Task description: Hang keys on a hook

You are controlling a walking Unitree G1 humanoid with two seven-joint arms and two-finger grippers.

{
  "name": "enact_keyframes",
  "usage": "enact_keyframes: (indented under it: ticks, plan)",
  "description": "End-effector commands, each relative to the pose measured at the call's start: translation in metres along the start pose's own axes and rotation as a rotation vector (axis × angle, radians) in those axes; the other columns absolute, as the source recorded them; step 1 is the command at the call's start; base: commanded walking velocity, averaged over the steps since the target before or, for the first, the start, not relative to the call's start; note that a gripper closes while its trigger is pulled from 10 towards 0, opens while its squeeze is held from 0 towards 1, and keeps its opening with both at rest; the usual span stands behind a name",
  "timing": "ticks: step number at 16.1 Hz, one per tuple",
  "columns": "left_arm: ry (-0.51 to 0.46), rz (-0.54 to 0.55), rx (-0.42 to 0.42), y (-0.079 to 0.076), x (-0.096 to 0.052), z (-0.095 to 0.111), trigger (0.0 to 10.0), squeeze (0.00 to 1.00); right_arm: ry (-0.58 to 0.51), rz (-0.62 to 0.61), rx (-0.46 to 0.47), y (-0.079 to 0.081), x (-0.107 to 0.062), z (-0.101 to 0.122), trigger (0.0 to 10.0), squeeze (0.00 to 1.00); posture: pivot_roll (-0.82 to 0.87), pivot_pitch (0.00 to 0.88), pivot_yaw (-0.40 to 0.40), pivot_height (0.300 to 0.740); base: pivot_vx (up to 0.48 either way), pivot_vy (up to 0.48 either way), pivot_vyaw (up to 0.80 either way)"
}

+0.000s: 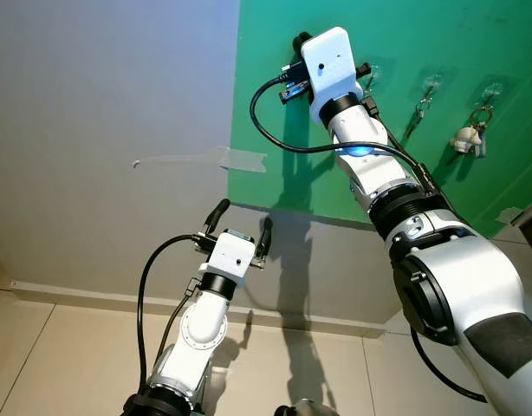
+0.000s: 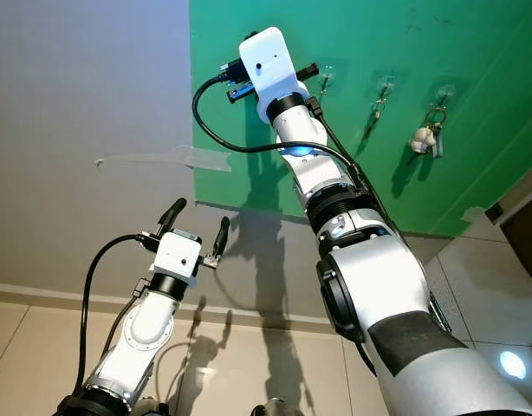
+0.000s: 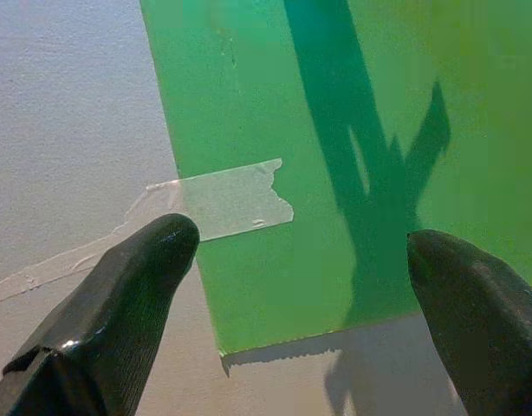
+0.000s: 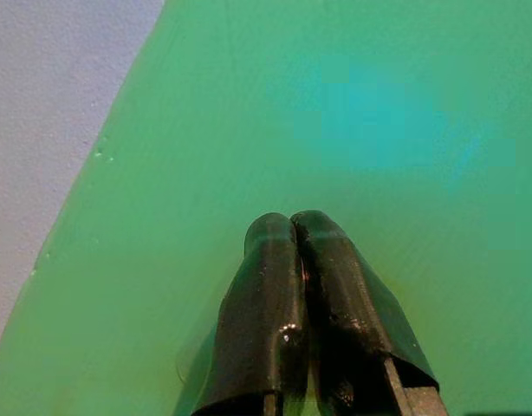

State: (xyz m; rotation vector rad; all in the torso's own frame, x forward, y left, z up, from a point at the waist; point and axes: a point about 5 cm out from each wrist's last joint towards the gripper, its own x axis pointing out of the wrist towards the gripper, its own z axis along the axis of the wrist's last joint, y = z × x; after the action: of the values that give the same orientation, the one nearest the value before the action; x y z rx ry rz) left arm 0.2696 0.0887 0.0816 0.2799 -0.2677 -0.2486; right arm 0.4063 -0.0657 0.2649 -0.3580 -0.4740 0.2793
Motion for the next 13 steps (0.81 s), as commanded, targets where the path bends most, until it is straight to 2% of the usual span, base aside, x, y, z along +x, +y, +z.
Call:
enact_keyframes:
  ticks: [1, 5, 8, 10, 13]
  plan:
    - [-0.007, -0.013, -0.001, -0.004, 0.003, 0.004, 10.0, 0.00, -0.006, -0.060, 0.001, -0.015, 0.004, 0.006, 10.0, 0.00, -0.05, 0.000, -0.143, 0.723, 0.000, 0.000, 0.00]
    - [-0.001, -0.012, 0.005, -0.004, 0.003, 0.003, 10.0, 0.00, 0.014, -0.065, 0.049, -0.015, 0.004, 0.004, 10.0, 0.00, -0.04, 0.000, -0.144, 0.723, 0.000, 0.000, 0.00]
    - [0.003, -0.014, 0.006, -0.004, 0.003, 0.001, 10.0, 0.00, 0.029, -0.057, 0.044, -0.013, 0.002, 0.000, 10.0, 0.00, -0.04, 0.000, -0.143, 0.723, 0.000, 0.000, 0.00]
    - [0.029, -0.022, 0.009, -0.005, 0.002, 0.000, 10.0, 0.00, 0.093, -0.061, 0.085, -0.010, -0.004, -0.013, 10.0, 0.00, -0.04, 0.000, -0.143, 0.723, 0.000, 0.000, 0.00]
    - [0.036, -0.019, 0.011, -0.003, 0.001, -0.001, 10.0, 0.00, 0.120, -0.055, 0.095, -0.008, -0.012, -0.025, 10.0, 0.00, -0.04, 0.000, -0.140, 0.723, 0.000, 0.000, 0.00]
